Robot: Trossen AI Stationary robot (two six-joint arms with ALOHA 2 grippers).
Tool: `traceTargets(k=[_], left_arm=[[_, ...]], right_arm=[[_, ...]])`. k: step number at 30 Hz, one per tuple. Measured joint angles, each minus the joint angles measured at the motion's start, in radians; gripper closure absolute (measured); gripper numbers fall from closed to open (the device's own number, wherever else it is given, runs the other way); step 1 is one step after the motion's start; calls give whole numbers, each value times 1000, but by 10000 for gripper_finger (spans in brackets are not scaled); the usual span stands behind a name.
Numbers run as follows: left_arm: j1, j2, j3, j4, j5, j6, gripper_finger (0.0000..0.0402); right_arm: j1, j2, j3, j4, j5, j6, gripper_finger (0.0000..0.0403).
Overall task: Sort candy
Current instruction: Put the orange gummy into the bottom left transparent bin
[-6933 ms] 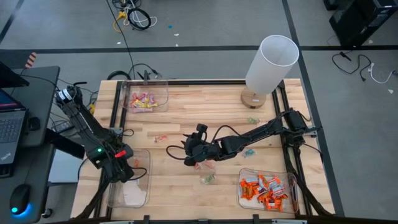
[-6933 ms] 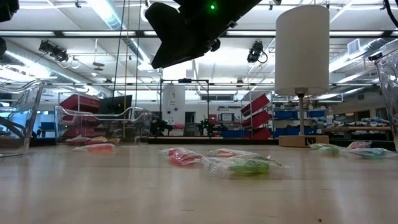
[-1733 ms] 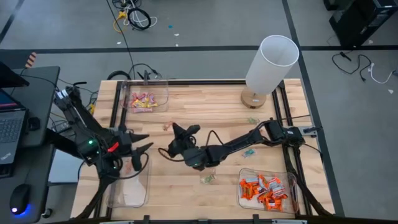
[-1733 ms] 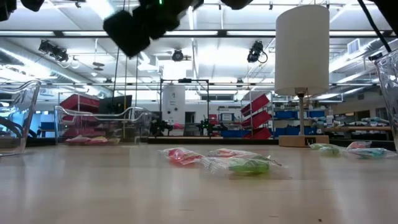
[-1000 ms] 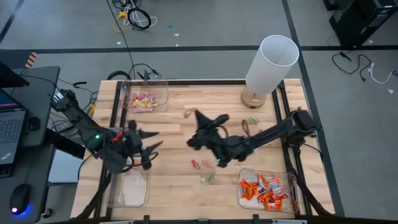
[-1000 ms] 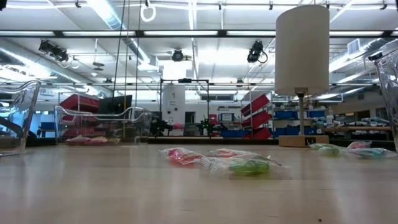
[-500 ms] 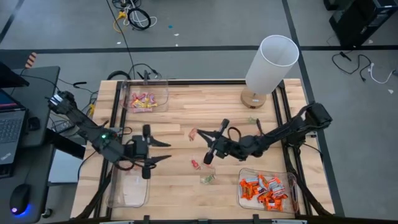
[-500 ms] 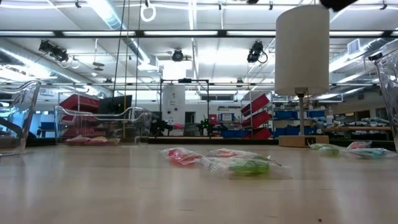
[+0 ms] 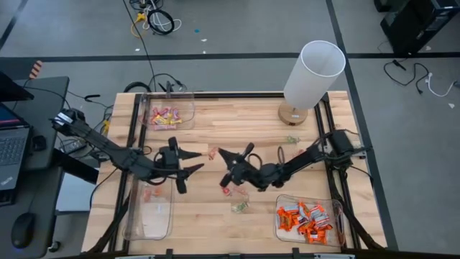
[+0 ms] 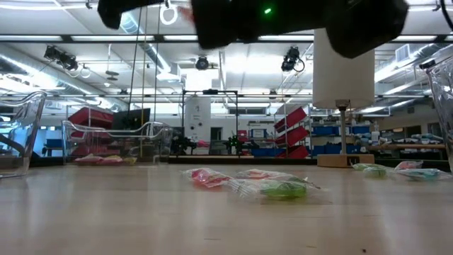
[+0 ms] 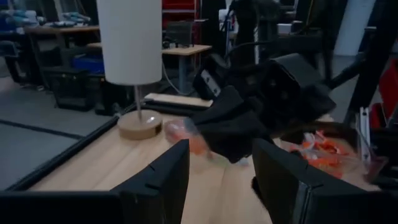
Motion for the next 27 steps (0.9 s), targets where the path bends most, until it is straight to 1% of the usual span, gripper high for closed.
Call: traceTargets(k=[2,4,6,9,13,15,18,24,27], left_arm=[[9,0,-30,19,-5,-27,224],[14,0,-60,50,-39,-41,224],[14,-1,-79,84,-79,-43,224],[13,-1,-97,83,-133,-52,224],[8,-5,-101,73,-192,-66,224],[4,-7,-100,72,-192,-69,224],[5,-7,-100,46,-193,-75,224],[6,-7,-100,44,-193,-77,224],[6,-7,-100,44,-193,-77,224]], right_arm=[[-6,52,64,0,63,-107,403],[-8,98,127,0,122,-213,403],[-8,137,187,1,156,-291,403],[-7,184,253,1,182,-365,403],[-7,207,281,0,190,-392,403],[-6,207,282,6,212,-387,403],[-7,207,282,64,227,-416,403],[-7,206,283,83,204,-440,403],[-7,206,283,82,175,-437,403]])
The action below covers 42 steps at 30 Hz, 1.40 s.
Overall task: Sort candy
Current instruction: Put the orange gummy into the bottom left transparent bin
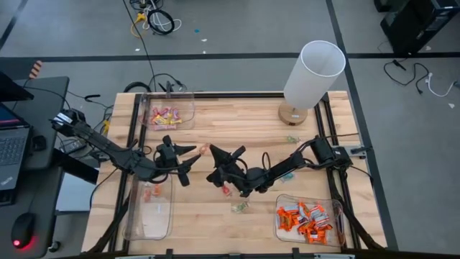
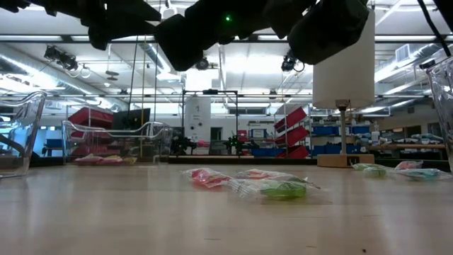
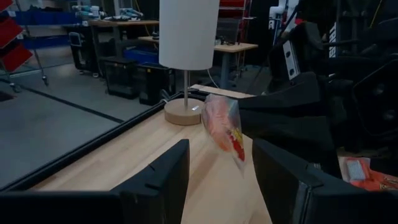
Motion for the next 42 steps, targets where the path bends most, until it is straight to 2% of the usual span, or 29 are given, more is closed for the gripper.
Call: traceTargets(k=[3,15,20,28,36,42], left_arm=[[1,0,0,1,0,0,224],[35,1,0,25,2,35,233],[35,1,0,31,2,56,274],[35,1,1,29,3,56,389],[35,1,1,30,1,66,399],[32,0,2,47,0,87,400]], right_arm=[[-7,0,1,2,-39,4,403],[-37,0,24,-2,-52,6,403],[-38,0,24,-6,-52,15,403],[-38,0,24,-12,-51,35,403],[-32,0,24,-61,-26,101,394],[-7,0,24,-67,98,84,351]])
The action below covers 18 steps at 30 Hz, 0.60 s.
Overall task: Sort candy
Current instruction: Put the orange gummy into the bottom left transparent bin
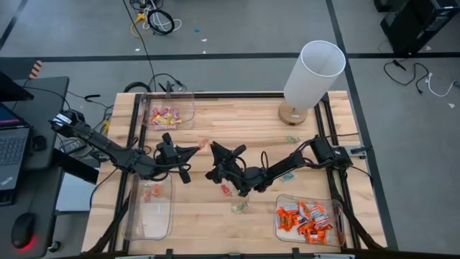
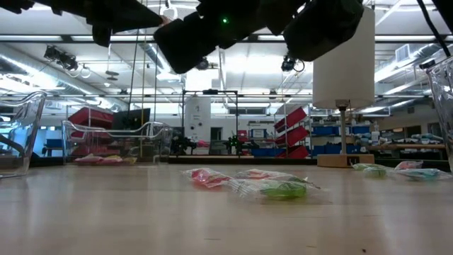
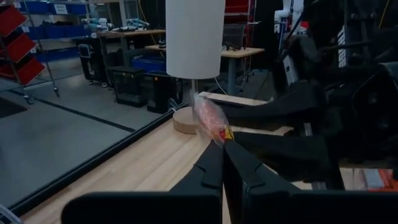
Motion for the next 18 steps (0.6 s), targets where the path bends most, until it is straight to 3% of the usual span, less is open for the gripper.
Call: traceTargets(k=[9,14,18], left_arm=[[-57,-15,0,-1,23,3,401],[-124,-73,3,-10,107,-5,401],[-201,-136,58,-146,148,-47,401]], right_arm=[[23,-2,-7,23,209,-93,303],[28,-2,-57,98,216,-90,301],[28,-4,-130,233,218,-70,301]])
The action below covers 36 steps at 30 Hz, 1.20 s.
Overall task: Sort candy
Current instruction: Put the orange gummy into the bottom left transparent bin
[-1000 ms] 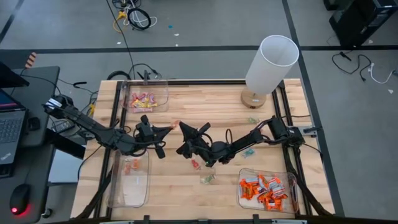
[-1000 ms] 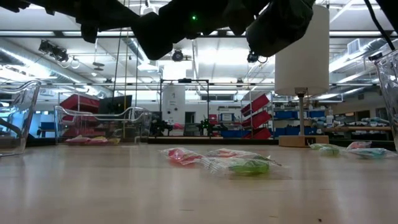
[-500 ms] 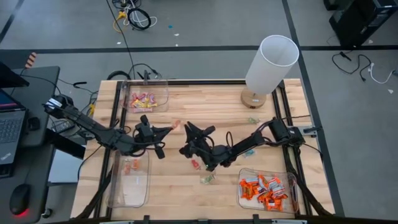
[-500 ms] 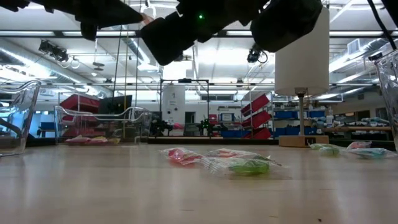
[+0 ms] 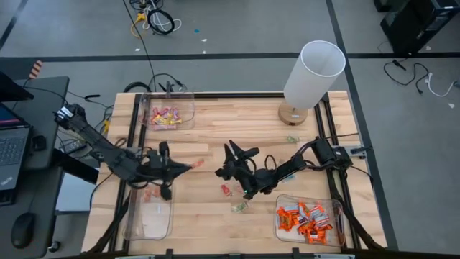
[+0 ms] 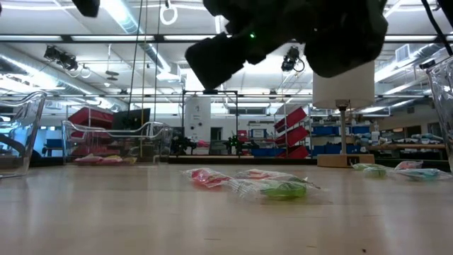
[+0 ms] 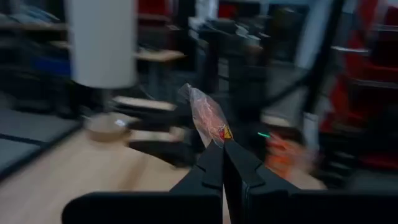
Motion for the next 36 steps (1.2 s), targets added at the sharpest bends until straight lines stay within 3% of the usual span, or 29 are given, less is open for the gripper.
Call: traceTargets(k=[6,11,18,23,29,36], left_arm=[[-76,13,191,-443,135,-193,401],[-120,65,332,-796,288,-361,401],[-178,81,404,-1213,436,-686,401],[-203,81,419,-1332,579,-808,401],[-236,81,431,-1377,783,-845,401],[-266,82,411,-1472,818,-860,401]], right_arm=[[2,-84,-92,-3,-96,173,301],[2,-148,-106,-4,-202,197,301],[2,-199,-106,-27,-395,351,304],[-4,-199,-106,-49,-511,505,312],[-6,-199,-106,-86,-550,570,321],[-6,-199,-106,-110,-550,571,331]])
